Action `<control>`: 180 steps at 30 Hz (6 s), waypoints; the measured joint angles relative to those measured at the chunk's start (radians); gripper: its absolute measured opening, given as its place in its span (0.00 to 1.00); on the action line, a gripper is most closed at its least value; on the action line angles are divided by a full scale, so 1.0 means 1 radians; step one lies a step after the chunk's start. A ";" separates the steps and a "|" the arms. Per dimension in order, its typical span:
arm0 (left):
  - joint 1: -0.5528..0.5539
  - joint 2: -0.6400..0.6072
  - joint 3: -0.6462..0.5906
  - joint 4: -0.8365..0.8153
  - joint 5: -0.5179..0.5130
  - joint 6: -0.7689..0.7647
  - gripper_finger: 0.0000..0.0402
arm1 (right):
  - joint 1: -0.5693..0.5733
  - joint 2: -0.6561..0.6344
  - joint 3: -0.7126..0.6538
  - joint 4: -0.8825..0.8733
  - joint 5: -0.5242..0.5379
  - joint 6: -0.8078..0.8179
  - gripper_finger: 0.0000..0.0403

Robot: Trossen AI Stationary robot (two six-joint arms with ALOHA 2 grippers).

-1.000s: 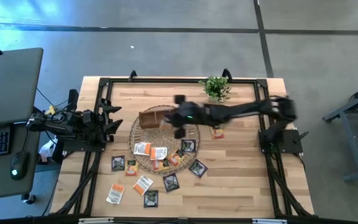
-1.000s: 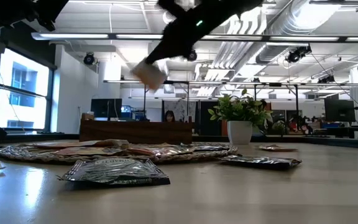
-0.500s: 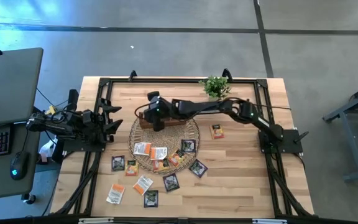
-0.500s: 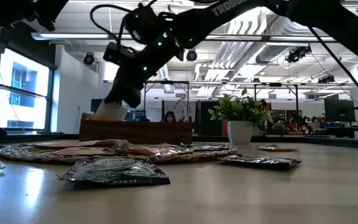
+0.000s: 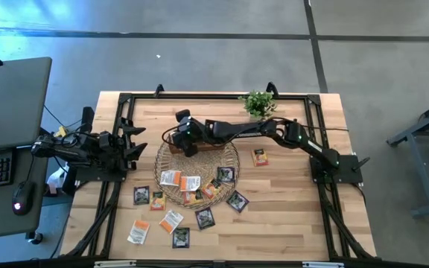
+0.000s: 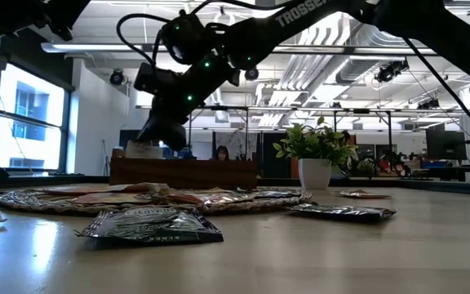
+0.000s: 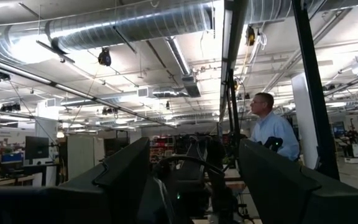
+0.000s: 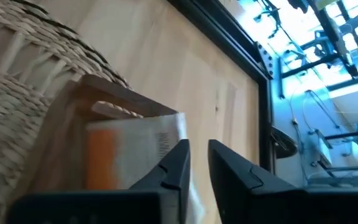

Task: Pick & Place Tea
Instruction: Put the white tea packet into the left compartment of the wooden organizer

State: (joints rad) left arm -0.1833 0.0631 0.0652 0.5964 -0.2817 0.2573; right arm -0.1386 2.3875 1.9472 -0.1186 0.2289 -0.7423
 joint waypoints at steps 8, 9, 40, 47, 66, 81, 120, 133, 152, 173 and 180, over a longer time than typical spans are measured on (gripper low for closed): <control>0.000 0.000 0.000 -0.001 -0.001 -0.012 0.61 | 0.057 -0.044 0.005 -0.071 0.166 -0.012 0.23; 0.000 0.000 0.000 -0.003 0.000 -0.026 0.61 | 0.068 -0.057 0.004 -0.124 0.181 0.001 0.23; 0.000 0.652 0.522 -1.369 -0.022 -1.080 0.61 | 0.202 -0.543 -0.421 -0.608 0.219 0.605 0.07; 0.000 0.862 0.476 -1.348 0.089 -1.339 0.61 | 0.225 -0.596 -0.766 0.018 -0.042 0.588 0.06; -0.087 1.207 0.478 -1.115 0.191 -1.445 0.56 | 0.224 -0.555 -0.981 0.431 -0.108 0.634 0.01; -0.087 1.142 0.562 -1.289 0.162 -1.320 0.38 | 0.223 -0.555 -0.981 0.430 -0.106 0.633 0.01; -0.085 1.354 0.565 -1.264 0.094 -1.256 0.09 | 0.208 -0.555 -0.980 0.423 -0.120 0.608 0.03; -0.085 1.299 0.826 -1.635 -0.081 -1.141 0.00 | 0.208 -0.555 -0.980 0.432 -0.120 0.607 0.03; 0.213 1.333 0.920 -1.483 -0.506 -0.401 0.00 | 0.208 -0.555 -0.980 0.433 -0.132 0.605 0.03; 0.235 1.503 0.920 -1.430 -0.455 -0.258 0.28 | 0.209 -0.555 -0.980 0.414 -0.132 0.610 0.03; 0.235 1.487 0.921 -1.426 -0.361 -0.287 0.40 | 0.216 -0.555 -0.980 0.424 -0.136 0.608 0.05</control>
State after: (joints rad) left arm 0.0521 1.5501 0.9863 -0.8299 -0.6425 -0.0300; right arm 0.0775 1.8328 0.9672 0.3051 0.0930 -0.1346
